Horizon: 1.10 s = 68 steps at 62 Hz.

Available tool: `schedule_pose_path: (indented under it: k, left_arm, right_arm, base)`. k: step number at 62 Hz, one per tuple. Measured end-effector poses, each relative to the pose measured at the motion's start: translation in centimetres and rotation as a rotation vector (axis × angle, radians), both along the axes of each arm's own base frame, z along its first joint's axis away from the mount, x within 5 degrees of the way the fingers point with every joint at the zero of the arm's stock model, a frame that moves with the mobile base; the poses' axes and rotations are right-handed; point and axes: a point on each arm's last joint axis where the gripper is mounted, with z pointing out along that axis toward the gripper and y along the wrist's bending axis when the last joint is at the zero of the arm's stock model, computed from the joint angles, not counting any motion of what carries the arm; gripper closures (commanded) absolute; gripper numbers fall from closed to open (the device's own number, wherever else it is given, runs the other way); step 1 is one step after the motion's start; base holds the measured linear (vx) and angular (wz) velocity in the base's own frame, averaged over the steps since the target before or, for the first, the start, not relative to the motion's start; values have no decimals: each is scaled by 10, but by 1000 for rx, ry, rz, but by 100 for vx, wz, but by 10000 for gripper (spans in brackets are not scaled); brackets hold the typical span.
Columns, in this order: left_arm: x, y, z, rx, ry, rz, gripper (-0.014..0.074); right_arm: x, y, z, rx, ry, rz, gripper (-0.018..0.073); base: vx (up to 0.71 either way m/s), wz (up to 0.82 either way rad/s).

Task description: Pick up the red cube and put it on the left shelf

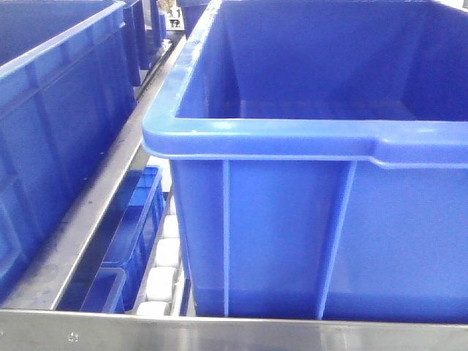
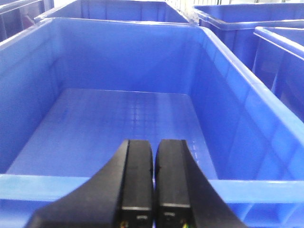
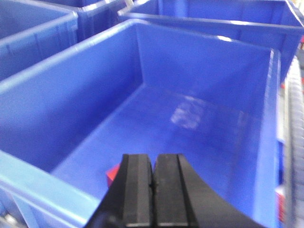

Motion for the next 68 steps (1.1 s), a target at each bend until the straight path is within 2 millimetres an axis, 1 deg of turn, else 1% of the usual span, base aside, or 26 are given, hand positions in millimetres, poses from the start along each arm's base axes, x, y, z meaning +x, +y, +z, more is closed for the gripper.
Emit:
schedule_pose_path:
  k: [6,19,29,39,48,68]
  left_arm:
    - [0,0,0,0,0,0,496]
    - [0,0,0,0,0,0,495]
    - [0,0,0,0,0,0,495]
    - [0,0,0,0,0,0,495]
    - [0,0,0,0,0,0,495]
    - [0,0,0,0,0,0,495]
  right_arm:
    - [5,0,-7,21,-28,-51,503]
    - [16,-5,-27,80,-89,-243,503]
    - [23,-11,-50,118,-108,-356,503]
    - [24,-14,-73,140,-117,-397,503]
    - [24,-14,-77,140,-102,-411,503]
    - [24,-15,-77,139,-100,-419,503]
  base:
    - [0,0]
    - [0,0]
    - [0,0]
    - [0,0]
    - [0,0]
    - [0,0]
